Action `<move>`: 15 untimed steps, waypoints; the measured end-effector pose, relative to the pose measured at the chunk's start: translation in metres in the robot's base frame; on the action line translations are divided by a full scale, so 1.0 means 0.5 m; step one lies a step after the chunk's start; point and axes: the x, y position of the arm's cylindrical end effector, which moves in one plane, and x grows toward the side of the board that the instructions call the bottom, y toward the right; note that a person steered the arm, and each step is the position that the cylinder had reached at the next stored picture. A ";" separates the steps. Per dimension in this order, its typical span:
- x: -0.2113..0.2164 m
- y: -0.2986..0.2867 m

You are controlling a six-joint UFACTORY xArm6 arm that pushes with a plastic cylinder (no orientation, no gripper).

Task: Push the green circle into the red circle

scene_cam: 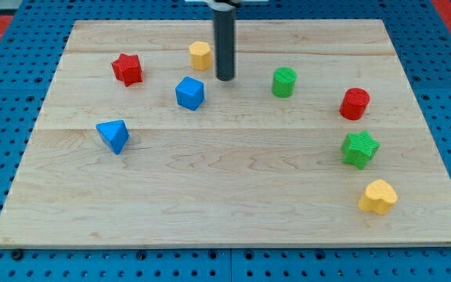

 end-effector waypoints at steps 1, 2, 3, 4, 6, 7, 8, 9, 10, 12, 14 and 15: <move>0.044 0.088; 0.044 0.185; 0.026 0.197; -0.010 0.179; -0.010 0.265; -0.033 0.237; -0.049 0.265; -0.057 0.295; -0.106 0.305; -0.095 0.370; -0.007 0.368; 0.013 0.362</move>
